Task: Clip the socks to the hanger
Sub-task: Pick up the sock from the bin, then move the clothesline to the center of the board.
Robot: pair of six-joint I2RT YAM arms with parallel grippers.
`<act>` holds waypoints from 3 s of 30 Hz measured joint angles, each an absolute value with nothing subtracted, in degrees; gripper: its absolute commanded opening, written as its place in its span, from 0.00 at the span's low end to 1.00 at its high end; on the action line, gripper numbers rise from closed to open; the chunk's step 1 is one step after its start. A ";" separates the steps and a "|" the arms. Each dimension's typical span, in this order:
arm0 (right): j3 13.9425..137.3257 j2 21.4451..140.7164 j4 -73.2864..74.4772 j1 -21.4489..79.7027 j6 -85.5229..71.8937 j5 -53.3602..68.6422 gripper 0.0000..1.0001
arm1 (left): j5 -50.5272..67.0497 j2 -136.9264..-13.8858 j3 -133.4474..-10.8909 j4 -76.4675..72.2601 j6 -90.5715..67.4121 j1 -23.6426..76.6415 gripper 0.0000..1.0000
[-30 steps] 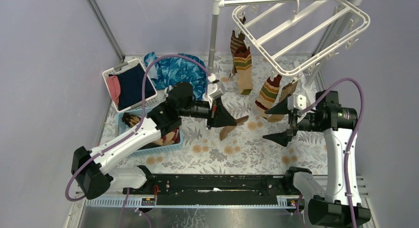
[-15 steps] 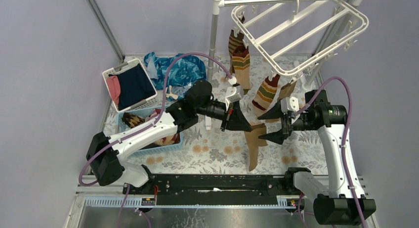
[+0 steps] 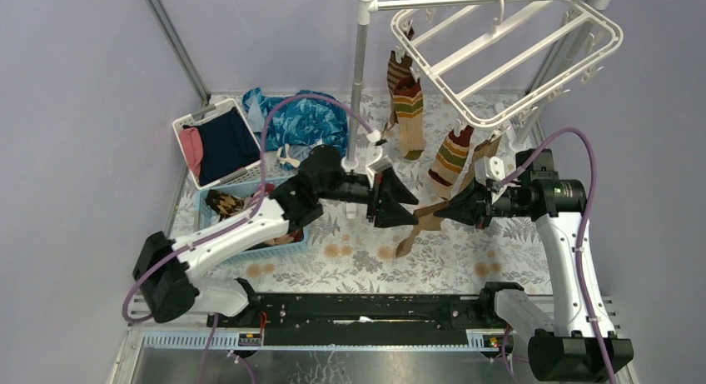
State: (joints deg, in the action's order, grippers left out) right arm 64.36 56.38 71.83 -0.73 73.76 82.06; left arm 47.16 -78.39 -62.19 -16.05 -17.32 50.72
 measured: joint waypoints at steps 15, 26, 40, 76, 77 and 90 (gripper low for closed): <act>60.97 54.96 64.03 -0.73 60.31 81.49 0.04 | 23.83 -54.39 -39.40 -29.98 -3.99 56.49 0.99; 60.14 55.02 63.26 -0.73 59.09 81.49 0.05 | 5.89 -65.78 -40.42 -34.44 17.10 70.32 0.91; 59.44 55.07 63.02 -0.73 59.16 81.49 0.05 | -0.99 -71.72 -42.70 -40.69 18.96 70.52 0.55; 59.29 55.48 64.40 -0.91 64.34 87.24 0.00 | 16.51 -71.18 -43.27 -44.58 -2.24 63.31 0.00; 59.40 55.48 64.42 -0.93 64.25 87.22 0.00 | 16.53 -71.31 -43.27 -44.66 -2.52 63.22 0.02; 61.98 53.39 64.66 -8.47 61.89 78.37 0.00 | 20.38 -65.30 -39.18 -45.76 -15.29 45.52 0.99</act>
